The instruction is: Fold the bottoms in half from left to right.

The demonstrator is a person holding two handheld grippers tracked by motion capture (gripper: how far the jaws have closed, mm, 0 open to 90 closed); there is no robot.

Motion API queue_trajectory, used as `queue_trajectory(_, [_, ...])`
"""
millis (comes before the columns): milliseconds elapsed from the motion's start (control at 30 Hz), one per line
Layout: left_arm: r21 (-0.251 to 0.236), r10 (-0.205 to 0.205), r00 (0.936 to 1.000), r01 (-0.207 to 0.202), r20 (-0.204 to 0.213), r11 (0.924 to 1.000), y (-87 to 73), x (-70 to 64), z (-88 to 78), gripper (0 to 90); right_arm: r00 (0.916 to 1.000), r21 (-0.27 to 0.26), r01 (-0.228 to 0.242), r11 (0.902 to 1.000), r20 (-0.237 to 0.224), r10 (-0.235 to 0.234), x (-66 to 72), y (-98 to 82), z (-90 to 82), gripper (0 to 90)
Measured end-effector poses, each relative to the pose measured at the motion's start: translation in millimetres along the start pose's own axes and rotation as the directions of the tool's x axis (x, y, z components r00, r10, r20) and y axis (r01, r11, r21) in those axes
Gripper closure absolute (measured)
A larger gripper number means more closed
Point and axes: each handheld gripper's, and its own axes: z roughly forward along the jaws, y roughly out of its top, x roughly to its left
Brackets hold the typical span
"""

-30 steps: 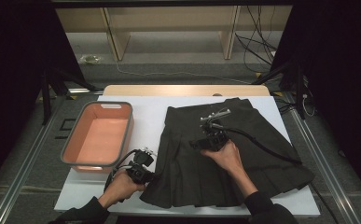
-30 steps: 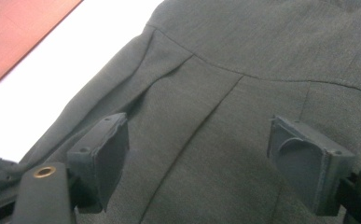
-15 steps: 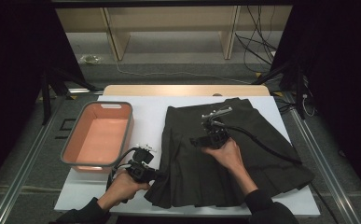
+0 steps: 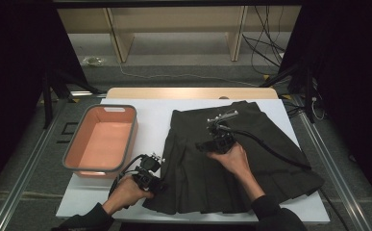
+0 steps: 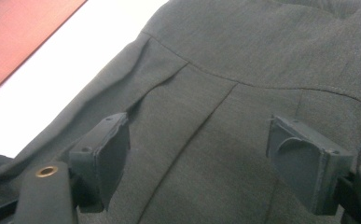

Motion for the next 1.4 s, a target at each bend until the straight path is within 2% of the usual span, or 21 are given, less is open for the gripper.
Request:
queue_trajectory(67, [-0.014,0.002,0.9999,-0.001,0.016,0.9999,-0.1,-0.3,1.4,79.3,1.0000,0.002,-0.001,1.0000,-0.002,0.001,0.1,0.7,1.2,22.8])
queue_trajectory(167, [-0.035,0.052,0.9985,-0.052,0.019,0.9980,1.1,-9.2,3.2,85.1,1.0000,0.006,0.001,1.0000,0.000,-0.001,0.4,1.4,3.4,22.9])
queue_trajectory(300, [-0.081,0.052,0.9961,-0.046,0.071,0.9956,3.9,-13.7,-3.1,86.2,1.0000,0.012,0.002,0.9999,0.003,-0.002,0.3,1.5,4.5,22.9])
queue_trajectory(400, [-0.131,0.035,0.9938,-0.021,0.106,0.9912,6.7,-15.3,-13.2,86.2,1.0000,0.007,0.003,1.0000,0.009,-0.003,-1.1,2.8,1.9,23.2])
queue_trajectory(567, [-0.199,0.043,0.9903,-0.016,0.132,0.9799,12.8,-27.7,-23.8,86.2,1.0000,0.000,-0.008,1.0000,0.005,0.008,-2.3,6.2,-1.6,23.7])
queue_trajectory(767, [-0.246,0.075,0.9859,-0.037,0.149,0.9686,22.0,-45.0,-29.3,85.8,1.0000,0.012,0.004,0.9999,0.007,-0.004,2.0,10.9,-1.7,24.0])
queue_trajectory(933, [-0.266,0.078,0.9832,-0.032,0.165,0.9634,26.4,-49.1,-34.3,85.4,0.9996,0.016,0.027,0.9995,0.008,-0.027,8.0,18.8,-0.4,24.3])
queue_trajectory(1033, [-0.267,0.076,0.9822,-0.028,0.171,0.9633,28.6,-50.5,-35.9,85.3,0.9995,0.021,0.031,0.9993,-0.011,-0.031,12.8,23.2,1.3,24.6])
queue_trajectory(1133, [-0.272,0.082,0.9830,-0.035,0.164,0.9616,30.0,-54.0,-36.5,85.3,0.9988,0.023,0.046,0.9987,-0.014,-0.046,18.2,27.7,2.6,24.8])
queue_trajectory(1200, [-0.273,0.102,0.9833,-0.058,0.150,0.9602,31.4,-56.7,-36.6,85.4,0.9989,0.022,0.043,0.9988,-0.018,-0.043,21.1,30.1,2.9,24.9])
queue_trajectory(1400, [-0.280,0.109,0.9816,-0.062,0.157,0.9581,36.1,-61.8,-36.9,85.4,0.9975,0.029,0.064,0.9975,-0.033,-0.063,31.2,37.0,7.4,25.0])
